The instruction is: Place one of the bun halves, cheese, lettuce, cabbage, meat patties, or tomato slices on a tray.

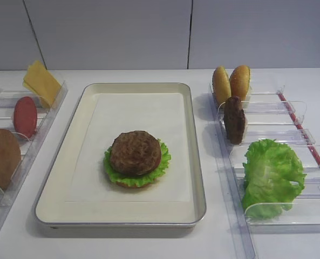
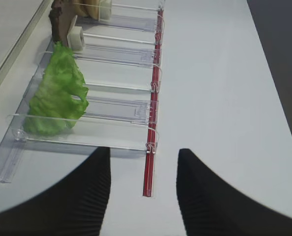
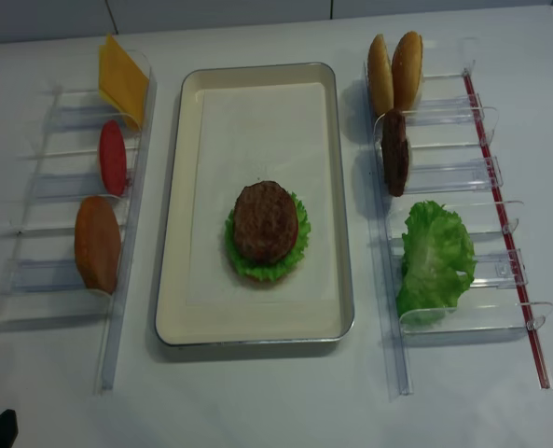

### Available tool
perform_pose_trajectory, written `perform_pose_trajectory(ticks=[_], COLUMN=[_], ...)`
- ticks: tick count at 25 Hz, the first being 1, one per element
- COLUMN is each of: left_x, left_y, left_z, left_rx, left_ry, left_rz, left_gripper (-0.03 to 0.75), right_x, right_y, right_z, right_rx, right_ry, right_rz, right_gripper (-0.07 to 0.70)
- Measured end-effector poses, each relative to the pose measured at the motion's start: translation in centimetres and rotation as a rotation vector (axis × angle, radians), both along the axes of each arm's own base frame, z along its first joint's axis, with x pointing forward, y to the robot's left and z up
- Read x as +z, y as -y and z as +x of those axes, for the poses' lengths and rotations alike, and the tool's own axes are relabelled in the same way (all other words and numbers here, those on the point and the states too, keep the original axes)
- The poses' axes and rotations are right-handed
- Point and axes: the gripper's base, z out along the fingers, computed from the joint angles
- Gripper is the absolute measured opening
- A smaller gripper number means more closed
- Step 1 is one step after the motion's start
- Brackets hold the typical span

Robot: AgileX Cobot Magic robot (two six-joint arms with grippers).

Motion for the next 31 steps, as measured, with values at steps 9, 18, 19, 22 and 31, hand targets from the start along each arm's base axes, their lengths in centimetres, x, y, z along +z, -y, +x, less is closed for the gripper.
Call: perform_pose_trajectory(ticks=[9,18,19,22,31], left_x=[0.00,0.00,0.00,0.00,0.00], left_y=[0.00,0.00,0.00,0.00,0.00], left_z=[0.00,0.00,0.00,0.00,0.00], left_rx=[0.000,0.000,0.000,0.000,0.000], left_ry=[0.000,0.000,0.000,0.000,0.000], left_rz=[0.000,0.000,0.000,0.000,0.000], left_gripper=[0.262,0.262,0.262,0.262,0.262], right_x=[0.00,0.00,0.00,0.00,0.00], right_y=[0.00,0.00,0.00,0.00,0.00], right_z=[0.00,0.00,0.00,0.00,0.00], right_rx=[0.000,0.000,0.000,0.000,0.000], right_ry=[0.000,0.000,0.000,0.000,0.000], right_rz=[0.000,0.000,0.000,0.000,0.000], right_gripper=[0.350,0.350,0.350,0.350,0.350])
